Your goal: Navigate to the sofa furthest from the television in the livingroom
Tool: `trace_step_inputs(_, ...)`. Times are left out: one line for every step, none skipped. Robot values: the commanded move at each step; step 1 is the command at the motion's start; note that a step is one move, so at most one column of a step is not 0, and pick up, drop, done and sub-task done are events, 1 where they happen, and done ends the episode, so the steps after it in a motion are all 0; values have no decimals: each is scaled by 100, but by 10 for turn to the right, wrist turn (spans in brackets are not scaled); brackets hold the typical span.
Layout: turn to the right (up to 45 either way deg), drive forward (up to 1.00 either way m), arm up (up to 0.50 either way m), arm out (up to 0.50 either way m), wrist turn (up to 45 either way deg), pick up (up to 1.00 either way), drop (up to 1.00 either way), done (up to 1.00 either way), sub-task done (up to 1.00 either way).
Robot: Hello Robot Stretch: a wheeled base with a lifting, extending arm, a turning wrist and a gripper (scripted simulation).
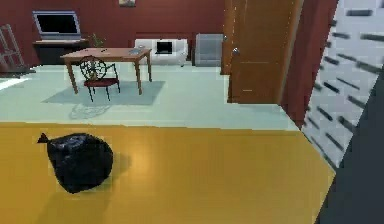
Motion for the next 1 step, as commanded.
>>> trace_step_inputs(0,100,0,0,0,0,0,0,0)
